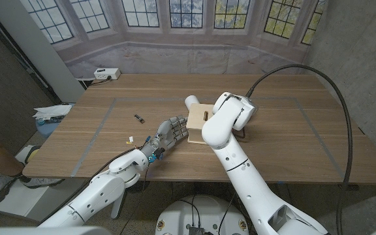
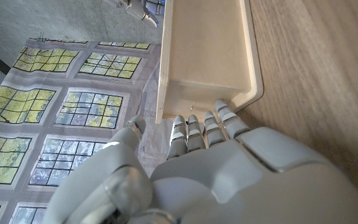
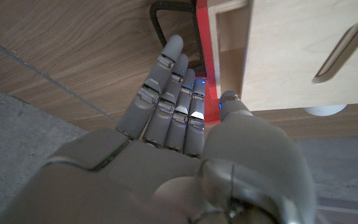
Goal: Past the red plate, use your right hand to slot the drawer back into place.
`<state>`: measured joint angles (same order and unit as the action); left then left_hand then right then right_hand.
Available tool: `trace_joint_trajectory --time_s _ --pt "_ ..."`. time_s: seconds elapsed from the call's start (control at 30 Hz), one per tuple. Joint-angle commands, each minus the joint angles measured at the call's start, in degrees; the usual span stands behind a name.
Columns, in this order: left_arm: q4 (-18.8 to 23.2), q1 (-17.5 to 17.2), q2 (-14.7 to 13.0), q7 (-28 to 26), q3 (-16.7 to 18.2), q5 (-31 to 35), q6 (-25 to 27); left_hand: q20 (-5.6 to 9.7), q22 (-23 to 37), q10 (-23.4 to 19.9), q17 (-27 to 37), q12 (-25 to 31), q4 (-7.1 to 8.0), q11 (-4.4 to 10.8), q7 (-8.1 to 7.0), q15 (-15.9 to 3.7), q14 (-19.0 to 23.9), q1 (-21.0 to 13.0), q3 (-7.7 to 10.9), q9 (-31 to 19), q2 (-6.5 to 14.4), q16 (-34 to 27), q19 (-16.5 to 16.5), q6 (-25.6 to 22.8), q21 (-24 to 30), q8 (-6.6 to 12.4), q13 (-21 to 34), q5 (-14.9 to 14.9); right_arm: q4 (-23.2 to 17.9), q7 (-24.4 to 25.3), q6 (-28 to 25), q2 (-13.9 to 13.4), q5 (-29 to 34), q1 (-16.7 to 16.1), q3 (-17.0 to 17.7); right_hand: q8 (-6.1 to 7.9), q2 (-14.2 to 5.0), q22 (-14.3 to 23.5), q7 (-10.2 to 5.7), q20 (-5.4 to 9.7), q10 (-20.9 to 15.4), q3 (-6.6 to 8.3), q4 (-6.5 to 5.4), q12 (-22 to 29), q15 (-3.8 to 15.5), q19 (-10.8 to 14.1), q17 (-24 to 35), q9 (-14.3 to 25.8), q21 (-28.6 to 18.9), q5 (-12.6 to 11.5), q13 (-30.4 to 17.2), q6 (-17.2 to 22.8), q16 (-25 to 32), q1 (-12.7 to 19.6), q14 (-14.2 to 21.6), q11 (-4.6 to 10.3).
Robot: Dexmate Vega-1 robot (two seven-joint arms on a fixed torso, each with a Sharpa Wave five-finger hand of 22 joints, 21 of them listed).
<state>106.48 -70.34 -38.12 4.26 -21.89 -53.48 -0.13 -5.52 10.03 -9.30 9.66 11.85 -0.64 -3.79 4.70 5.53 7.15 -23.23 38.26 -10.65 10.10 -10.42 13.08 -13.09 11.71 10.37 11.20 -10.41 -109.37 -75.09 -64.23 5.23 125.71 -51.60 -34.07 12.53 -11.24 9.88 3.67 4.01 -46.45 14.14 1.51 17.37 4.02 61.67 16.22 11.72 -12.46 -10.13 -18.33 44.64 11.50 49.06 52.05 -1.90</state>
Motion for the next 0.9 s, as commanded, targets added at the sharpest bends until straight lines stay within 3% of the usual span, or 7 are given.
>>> trace_joint_trajectory --time_s 0.03,0.2,0.6,0.9 --pt "-0.08 0.33 -0.11 -0.09 -0.05 0.02 0.51 0.01 0.28 0.31 0.12 -0.11 -0.04 0.17 -0.06 0.22 -0.03 0.2 0.39 -0.16 0.08 0.23 0.34 0.3 0.1 0.17 0.1 -0.32 0.23 2.62 -1.39 -1.1 -1.51 -0.61 1.24 0.33 -0.37 0.21 -0.35 0.68 -0.44 0.5 -1.43 -0.4 0.56 0.17 0.13 -0.02 0.11 -0.32 0.08 0.88 0.75 -1.57 0.5 0.5" --pt "-0.15 0.4 -0.08 -0.38 0.07 0.17 0.52 0.02 0.28 0.34 0.1 -0.11 -0.18 0.11 -0.1 0.12 -0.04 0.09 0.42 -0.15 0.12 0.23 0.36 0.26 0.1 0.21 0.09 -0.33 1.03 4.04 -2.95 -1.86 -3.59 -0.29 1.52 0.29 -0.8 0.29 -0.8 1.32 -0.75 1.52 -2.79 -0.82 1.42 0.18 0.18 -0.03 0.13 -0.6 0.31 1.17 0.97 -2.61 0.6 0.89" --pt "-0.45 0.98 0.04 -0.57 0.08 0.27 0.94 0.06 0.28 0.18 0.06 -0.03 -0.6 0.08 -0.08 0.02 0.07 -0.15 0.36 -0.15 0.05 0.17 0.37 -0.07 0.09 0.38 0.08 -0.32 2.88 6.48 -6.76 -2.69 -7.62 0.94 1.6 0.57 -0.88 0.39 -1.61 2.84 -3.91 6.71 -5.73 -1.38 3.28 3.41 0.05 -0.12 -0.97 -1.09 1.05 3.48 2.57 -3.64 4.51 1.42" --pt "-0.84 1.64 0.15 -0.25 0.07 0.37 1.13 0.07 0.28 0.15 0.07 -0.01 -0.88 0.3 -0.11 0.05 0.02 -0.31 0.24 -0.14 0.07 0.16 0.35 -0.05 0.08 0.39 0.07 -0.29 3.75 7.67 -9.62 -3.76 -11.76 2.56 0.82 0.57 -0.77 0.38 -1.38 3.37 -4.97 9.06 -6.09 -1.65 3.88 4.84 -0.16 -0.19 -1.38 -0.98 1.27 4.2 3.0 -3.4 6.12 1.41"
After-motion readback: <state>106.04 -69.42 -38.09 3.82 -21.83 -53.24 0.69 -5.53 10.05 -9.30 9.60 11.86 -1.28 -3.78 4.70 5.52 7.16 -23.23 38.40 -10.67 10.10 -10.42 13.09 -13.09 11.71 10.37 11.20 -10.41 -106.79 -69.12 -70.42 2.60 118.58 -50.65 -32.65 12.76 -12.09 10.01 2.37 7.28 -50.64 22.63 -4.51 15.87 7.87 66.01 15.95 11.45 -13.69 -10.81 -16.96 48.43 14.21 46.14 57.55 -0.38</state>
